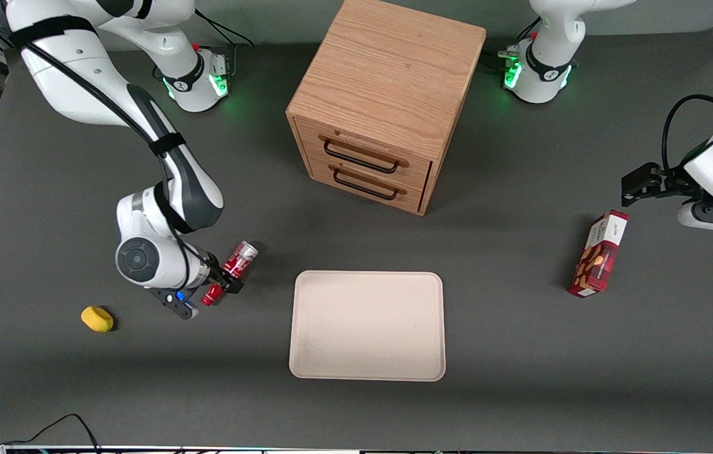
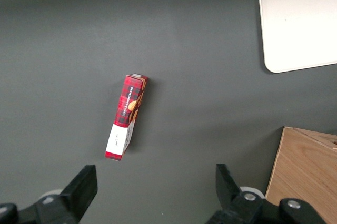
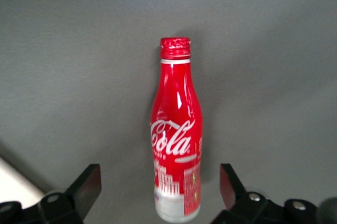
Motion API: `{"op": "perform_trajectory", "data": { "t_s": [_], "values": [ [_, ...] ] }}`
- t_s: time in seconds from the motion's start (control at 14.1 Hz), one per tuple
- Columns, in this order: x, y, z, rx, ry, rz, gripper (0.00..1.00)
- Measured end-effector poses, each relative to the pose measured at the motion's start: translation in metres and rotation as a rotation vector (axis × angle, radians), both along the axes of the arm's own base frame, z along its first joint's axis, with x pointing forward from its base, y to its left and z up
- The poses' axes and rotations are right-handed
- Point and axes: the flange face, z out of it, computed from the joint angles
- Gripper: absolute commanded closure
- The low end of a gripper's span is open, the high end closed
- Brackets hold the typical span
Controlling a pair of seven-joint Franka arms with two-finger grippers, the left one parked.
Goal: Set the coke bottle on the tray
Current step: 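Close the right gripper around the bottle's body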
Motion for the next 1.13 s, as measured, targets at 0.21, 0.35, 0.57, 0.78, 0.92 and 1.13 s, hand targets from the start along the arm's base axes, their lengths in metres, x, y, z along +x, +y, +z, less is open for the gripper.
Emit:
{"op": "perform_trajectory", "data": {
  "t_s": [0.21, 0.35, 0.57, 0.78, 0.92, 1.13],
  "values": [
    [-0.009, 0.0, -0.023, -0.009, -0.02, 0.0, 0.0],
    [-0.011, 0.0, -0.034, -0.004, -0.031, 0.003, 0.0],
    [-0.016, 0.0, -0.053, -0.002, -0.039, 0.005, 0.29],
    [-0.02, -0.001, -0.06, -0.014, -0.031, 0.018, 1.0],
    [-0.02, -0.001, -0.06, -0.019, -0.033, 0.024, 1.0],
    [-0.02, -0.001, -0.059, -0.025, -0.036, 0.034, 1.0]
  ]
}}
